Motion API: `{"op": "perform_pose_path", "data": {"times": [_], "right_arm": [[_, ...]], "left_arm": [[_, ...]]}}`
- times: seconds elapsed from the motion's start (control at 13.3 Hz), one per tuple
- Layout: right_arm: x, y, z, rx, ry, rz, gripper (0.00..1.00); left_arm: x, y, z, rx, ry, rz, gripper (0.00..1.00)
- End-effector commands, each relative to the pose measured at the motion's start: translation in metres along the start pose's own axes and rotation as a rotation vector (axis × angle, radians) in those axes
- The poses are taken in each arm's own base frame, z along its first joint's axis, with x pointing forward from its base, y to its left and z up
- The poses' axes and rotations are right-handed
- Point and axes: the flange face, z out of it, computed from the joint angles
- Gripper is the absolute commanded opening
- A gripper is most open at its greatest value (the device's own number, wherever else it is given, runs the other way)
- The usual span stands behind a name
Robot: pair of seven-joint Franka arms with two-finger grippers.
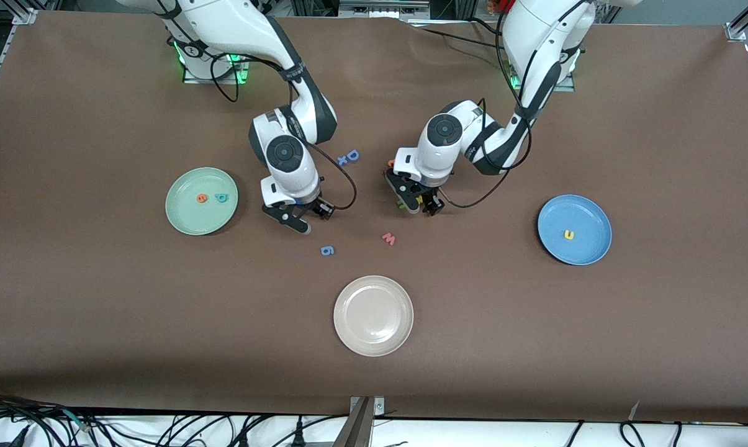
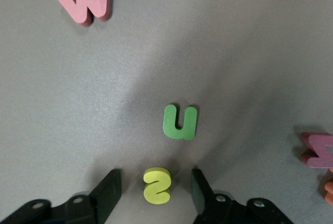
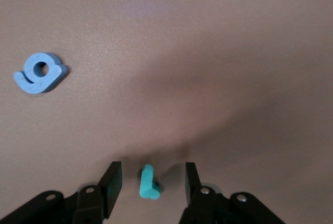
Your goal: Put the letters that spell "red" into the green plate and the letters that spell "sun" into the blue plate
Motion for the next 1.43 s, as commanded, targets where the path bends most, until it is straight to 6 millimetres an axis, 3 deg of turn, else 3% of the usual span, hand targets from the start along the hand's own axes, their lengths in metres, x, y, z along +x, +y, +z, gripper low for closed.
{"op": "perform_pose_path", "data": {"times": [0.0,0.15,0.3,0.45,0.68,0.91,1.13,1.36], "right_arm": [[0.004,-0.007,-0.001,0.021,0.01,0.012,0.51],[-0.004,-0.009,0.006,0.013,0.01,-0.002,0.43],[-0.006,-0.01,0.008,0.011,0.01,-0.006,0.35],[-0.01,-0.011,0.008,0.009,0.008,-0.012,0.26],[-0.011,-0.011,0.008,0.007,0.008,-0.032,0.01],[-0.001,-0.009,-0.01,0.01,0.006,-0.033,0.0],[0.046,0.025,-0.059,-0.042,-0.028,-0.174,0.0],[0.099,0.083,-0.092,-0.115,-0.115,-0.334,0.0]], "left_arm": [[-0.002,-0.011,0.014,0.034,-0.009,0.032,0.48],[-0.004,-0.015,0.016,0.04,-0.008,0.034,0.39],[-0.005,-0.019,0.016,0.045,-0.009,0.028,0.23],[-0.009,-0.035,0.011,0.063,-0.007,0.011,0.22],[-0.023,-0.086,-0.011,0.106,-0.004,0.004,0.18],[-0.054,-0.147,-0.031,0.103,-0.031,0.028,0.19],[-0.108,-0.216,-0.051,0.035,-0.068,-0.005,0.19],[-0.171,-0.268,-0.068,-0.017,-0.137,-0.089,0.19]]}}
